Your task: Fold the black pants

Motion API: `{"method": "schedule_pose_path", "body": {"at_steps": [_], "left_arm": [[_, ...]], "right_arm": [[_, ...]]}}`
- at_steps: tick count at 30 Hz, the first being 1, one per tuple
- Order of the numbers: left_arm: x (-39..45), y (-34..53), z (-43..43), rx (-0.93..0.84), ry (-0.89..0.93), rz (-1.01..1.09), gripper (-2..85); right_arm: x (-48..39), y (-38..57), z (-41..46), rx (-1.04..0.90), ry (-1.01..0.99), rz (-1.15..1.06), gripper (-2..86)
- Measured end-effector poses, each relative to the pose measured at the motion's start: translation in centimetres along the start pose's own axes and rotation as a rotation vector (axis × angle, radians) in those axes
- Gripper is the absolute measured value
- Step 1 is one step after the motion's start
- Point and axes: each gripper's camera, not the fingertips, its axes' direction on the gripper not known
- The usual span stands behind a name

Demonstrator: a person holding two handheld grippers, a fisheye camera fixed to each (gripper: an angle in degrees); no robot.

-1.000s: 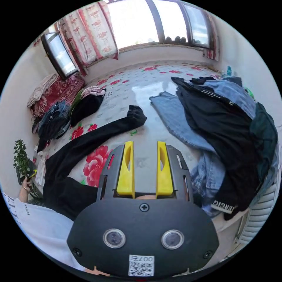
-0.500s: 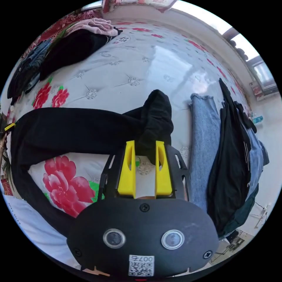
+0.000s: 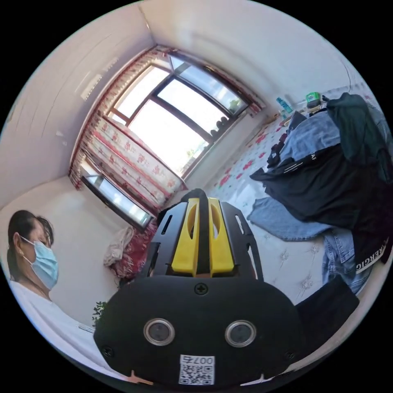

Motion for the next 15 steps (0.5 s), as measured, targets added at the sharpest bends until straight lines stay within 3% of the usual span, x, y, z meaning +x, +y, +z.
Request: {"method": "schedule_pose_path", "body": {"at_steps": [5, 9, 11, 15], "left_arm": [[-2.2, -1.8, 8.0, -0.06, 0.02, -0.161, -0.9], [-2.6, -1.5, 20.0, -0.341, -0.099, -0.299, -0.9], [-2.5, -1.3, 21.9, -0.357, -0.093, -0.265, -0.9], [-1.9, -1.4, 22.7, -0.354, -0.134, -0.149, -0.9]], "right_arm": [[1.7, -1.3, 4.0, 0.065, 0.115, 0.121, 4.3], [4.1, 0.3, 15.3, -0.148, 0.225, -0.062, 5.4], [4.9, 1.9, 18.6, -0.278, 0.179, -0.14, 5.8], [10.8, 5.6, 23.6, -0.527, 0.288, -0.174, 7.0]]}}
